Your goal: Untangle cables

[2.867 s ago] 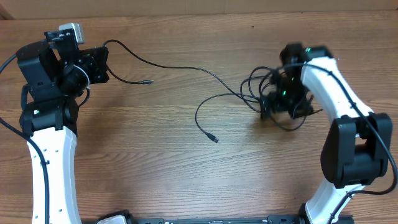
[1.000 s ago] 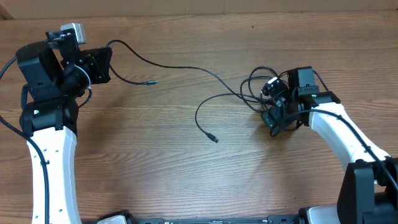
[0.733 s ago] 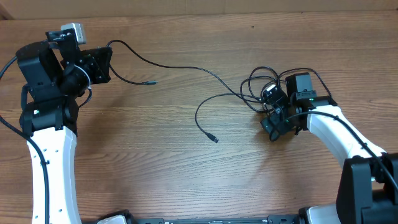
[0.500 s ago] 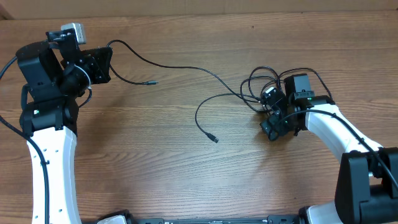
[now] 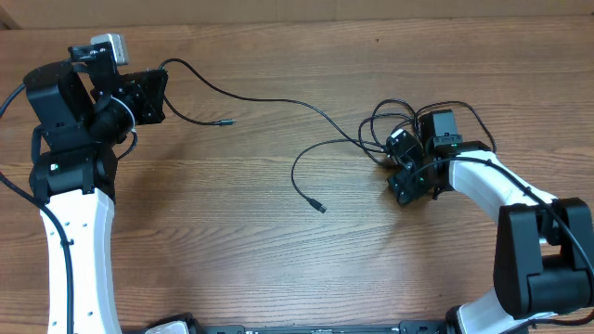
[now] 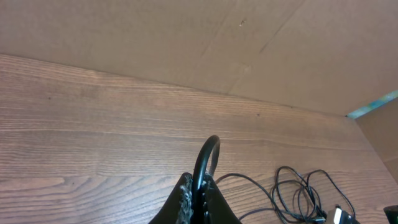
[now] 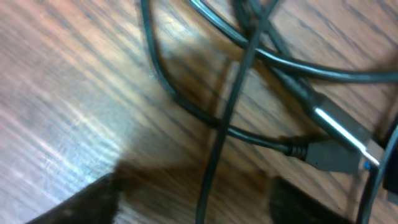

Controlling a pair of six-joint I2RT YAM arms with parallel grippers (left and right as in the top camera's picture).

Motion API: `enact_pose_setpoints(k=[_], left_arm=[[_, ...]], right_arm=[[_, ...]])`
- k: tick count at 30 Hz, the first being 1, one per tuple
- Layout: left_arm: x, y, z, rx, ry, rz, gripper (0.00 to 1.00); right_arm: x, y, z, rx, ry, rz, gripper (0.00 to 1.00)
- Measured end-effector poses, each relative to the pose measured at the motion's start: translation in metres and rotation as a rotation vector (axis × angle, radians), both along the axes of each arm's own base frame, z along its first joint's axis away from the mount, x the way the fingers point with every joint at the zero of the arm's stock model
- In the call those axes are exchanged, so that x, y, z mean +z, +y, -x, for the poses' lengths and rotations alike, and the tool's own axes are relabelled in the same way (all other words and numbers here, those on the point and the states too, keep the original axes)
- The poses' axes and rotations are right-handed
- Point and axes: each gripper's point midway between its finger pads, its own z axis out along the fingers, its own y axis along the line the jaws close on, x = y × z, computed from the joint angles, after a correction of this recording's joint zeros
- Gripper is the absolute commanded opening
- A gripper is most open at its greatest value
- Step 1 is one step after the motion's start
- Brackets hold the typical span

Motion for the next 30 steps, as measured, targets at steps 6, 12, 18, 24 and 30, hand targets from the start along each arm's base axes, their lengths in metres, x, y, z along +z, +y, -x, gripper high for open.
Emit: enact_pose_setpoints(k=[6, 12, 18, 24, 30], left_arm=[[0.0, 0.0, 0.0, 0.0, 0.0, 0.0, 0.04], [0.0, 0.0, 0.0, 0.0, -0.002, 0.0, 0.04], [0.004, 0.001, -0.002, 0.0, -0.018, -0.004, 0.04], [0.005, 0.001, -0.002, 0.0, -0.022, -0.005, 0.04], [0.004, 0.001, -0.002, 0.0, -0.022, -0.006, 0.04]], right_arm=[[-0.001, 0.0, 0.0, 0.001, 0.001, 0.001, 0.04], [-0.001, -0.001, 0.0, -0.002, 0.001, 0.004, 0.04], [-0.001, -0.002, 0.0, -0.005, 0.002, 0.009, 0.04], [0.001, -0.01, -0.002, -0.025, 0.003, 0.058, 0.04], [0.03, -0.045, -0.023, -0.11, -0.093, 0.2, 0.04]])
